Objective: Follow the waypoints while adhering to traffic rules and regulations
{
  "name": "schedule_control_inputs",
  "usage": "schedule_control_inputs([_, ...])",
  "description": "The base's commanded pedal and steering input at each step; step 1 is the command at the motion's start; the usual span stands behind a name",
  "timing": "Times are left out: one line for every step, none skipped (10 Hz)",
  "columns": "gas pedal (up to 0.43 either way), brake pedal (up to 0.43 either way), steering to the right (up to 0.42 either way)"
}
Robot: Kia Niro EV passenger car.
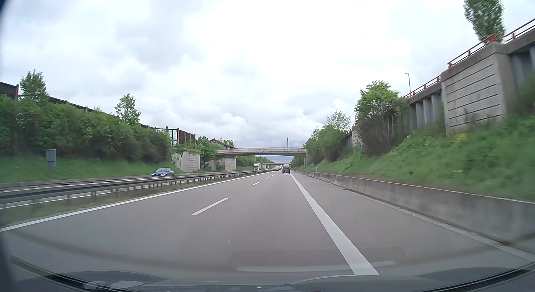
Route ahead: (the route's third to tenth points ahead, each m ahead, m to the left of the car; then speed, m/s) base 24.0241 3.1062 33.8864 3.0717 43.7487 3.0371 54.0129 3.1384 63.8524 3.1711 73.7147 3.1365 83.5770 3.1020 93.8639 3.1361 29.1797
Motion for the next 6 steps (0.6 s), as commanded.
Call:
schedule_control_inputs([0.28,0.012,-0.003])
schedule_control_inputs([0.268,0.012,-0.003])
schedule_control_inputs([0.268,0.012,-0.003])
schedule_control_inputs([0.268,0.012,-0.003])
schedule_control_inputs([0.26,0.012,-0.003])
schedule_control_inputs([0.26,0.012,-0.002])
